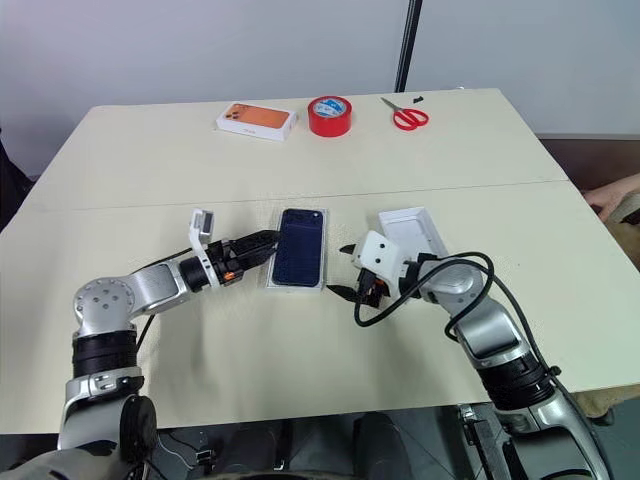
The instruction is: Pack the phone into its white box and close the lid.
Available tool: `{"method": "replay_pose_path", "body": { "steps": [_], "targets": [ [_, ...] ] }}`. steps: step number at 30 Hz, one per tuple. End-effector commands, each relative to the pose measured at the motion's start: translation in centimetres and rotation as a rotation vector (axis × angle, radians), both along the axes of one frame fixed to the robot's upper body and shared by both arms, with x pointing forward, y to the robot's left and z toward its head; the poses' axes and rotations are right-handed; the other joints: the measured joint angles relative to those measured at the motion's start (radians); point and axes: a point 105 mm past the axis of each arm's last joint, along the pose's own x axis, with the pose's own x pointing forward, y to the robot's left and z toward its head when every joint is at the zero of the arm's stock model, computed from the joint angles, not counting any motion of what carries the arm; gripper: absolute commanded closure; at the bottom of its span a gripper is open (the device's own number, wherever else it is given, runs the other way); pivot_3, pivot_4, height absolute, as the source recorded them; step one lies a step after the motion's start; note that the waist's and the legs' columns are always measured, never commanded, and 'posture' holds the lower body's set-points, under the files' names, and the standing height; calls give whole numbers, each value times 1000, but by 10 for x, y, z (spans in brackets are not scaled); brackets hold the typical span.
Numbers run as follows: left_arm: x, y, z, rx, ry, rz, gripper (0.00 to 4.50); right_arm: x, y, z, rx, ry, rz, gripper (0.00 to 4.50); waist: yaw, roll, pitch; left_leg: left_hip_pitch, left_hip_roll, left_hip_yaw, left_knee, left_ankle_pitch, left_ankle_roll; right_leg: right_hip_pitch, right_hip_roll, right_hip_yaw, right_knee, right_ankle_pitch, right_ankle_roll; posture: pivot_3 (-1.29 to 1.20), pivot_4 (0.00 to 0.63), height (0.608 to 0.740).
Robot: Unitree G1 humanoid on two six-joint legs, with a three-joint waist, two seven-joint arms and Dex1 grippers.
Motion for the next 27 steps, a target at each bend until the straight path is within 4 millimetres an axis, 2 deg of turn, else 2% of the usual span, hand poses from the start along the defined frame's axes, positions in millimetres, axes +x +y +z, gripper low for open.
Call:
{"method": "replay_pose_path", "body": {
  "steps": [1,4,7,10,14,15,16,18,23,27],
  "targets": [
    [-6,6,14,5,-66,-7,49,4,3,9,5,-48,8,688,0,0,0,0,0,0,0,0,0,0,0,0,0,0,0,0,150,740],
    [-4,11,20,17,-91,16,49,7,4,10,9,-56,2,688,0,0,0,0,0,0,0,0,0,0,0,0,0,0,0,0,150,740],
    [9,20,29,48,-143,106,49,18,0,13,29,-80,-60,688,0,0,0,0,0,0,0,0,0,0,0,0,0,0,0,0,150,740],
    [18,29,27,145,-180,175,1400,25,-4,16,41,-99,-94,2118,0,0,0,0,0,0,0,0,0,0,0,0,0,0,0,0,150,740],
    [26,38,29,257,-259,214,3449,33,-5,19,25,-154,-127,4174,0,0,0,0,-1,0,-1,0,0,0,0,0,-1,0,0,0,150,740],
    [28,40,29,286,-275,218,4040,36,-5,19,14,-171,-135,4500,0,0,0,0,-1,0,-1,0,0,0,0,0,-1,0,0,0,150,740],
    [29,41,28,305,-277,218,4433,38,-5,18,3,-183,-143,4500,0,0,0,0,-1,0,-1,0,0,0,0,0,-1,0,0,0,150,740],
    [28,38,13,397,-262,190,4433,39,-1,12,-16,-183,-140,4500,-1,0,0,0,-1,0,-1,0,0,0,1,0,-1,0,0,0,150,740],
    [21,21,-16,490,-222,106,4433,38,3,-4,-92,-189,-116,4500,-1,0,0,0,-1,0,-1,0,0,0,0,0,-1,0,0,0,150,740],
    [18,7,-31,531,-204,56,4433,40,12,-2,-62,-196,-109,4500,-1,0,0,0,-1,0,-1,0,0,0,1,0,0,0,0,0,150,740]
  ]
}}
